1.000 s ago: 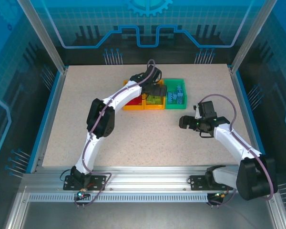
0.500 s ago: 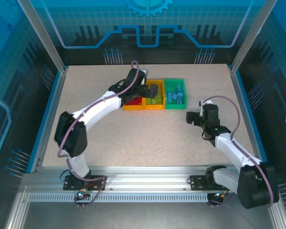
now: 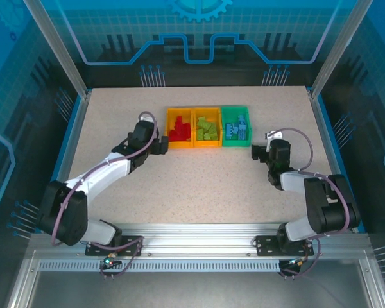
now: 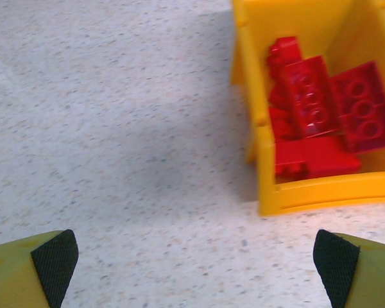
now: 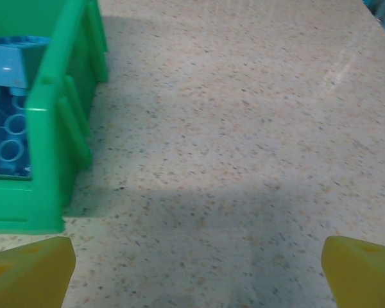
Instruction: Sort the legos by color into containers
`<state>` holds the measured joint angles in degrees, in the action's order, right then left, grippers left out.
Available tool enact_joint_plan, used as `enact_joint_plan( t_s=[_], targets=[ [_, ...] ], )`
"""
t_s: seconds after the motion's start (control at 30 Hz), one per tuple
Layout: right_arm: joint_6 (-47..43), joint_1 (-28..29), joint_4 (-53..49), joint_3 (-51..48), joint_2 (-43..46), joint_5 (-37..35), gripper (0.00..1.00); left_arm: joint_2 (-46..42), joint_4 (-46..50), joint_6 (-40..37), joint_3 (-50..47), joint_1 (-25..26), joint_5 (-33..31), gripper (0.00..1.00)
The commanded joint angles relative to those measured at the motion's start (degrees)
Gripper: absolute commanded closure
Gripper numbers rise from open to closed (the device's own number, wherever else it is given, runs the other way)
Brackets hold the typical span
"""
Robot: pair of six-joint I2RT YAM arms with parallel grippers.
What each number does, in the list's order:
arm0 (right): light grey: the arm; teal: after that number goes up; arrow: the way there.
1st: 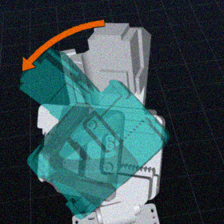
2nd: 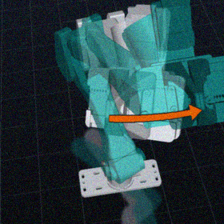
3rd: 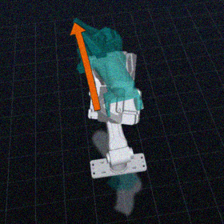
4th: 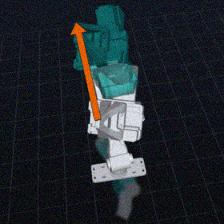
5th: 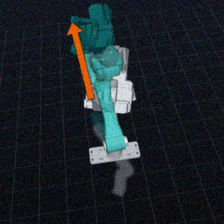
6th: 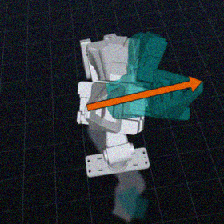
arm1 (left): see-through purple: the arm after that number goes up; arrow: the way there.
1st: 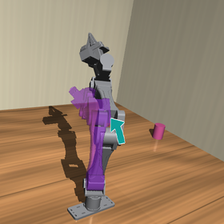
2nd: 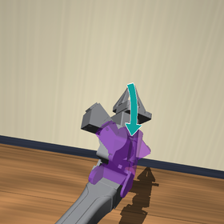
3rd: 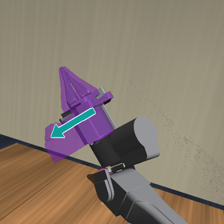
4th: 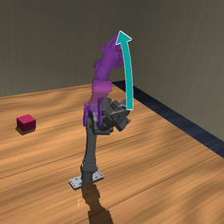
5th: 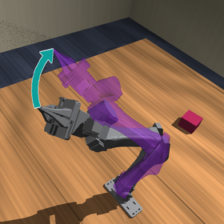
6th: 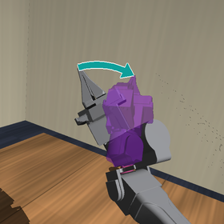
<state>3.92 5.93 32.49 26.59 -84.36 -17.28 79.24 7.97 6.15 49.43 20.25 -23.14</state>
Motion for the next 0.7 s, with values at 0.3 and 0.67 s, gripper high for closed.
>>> enact_joint_plan(
  t_s=[0.3,0.67],
  targets=[
    [-4.37,-2.15,11.07,-2.13,-1.91,12.51,0.00,-5.67,-33.16,-5.23,-22.28,-10.71,-2.83,0.01],
    [-4.33,-2.15,11.01,-2.07,-1.82,12.44,0.00,8.82,-59.50,-4.56,-27.92,-19.46,13.36,0.01]
  ],
)
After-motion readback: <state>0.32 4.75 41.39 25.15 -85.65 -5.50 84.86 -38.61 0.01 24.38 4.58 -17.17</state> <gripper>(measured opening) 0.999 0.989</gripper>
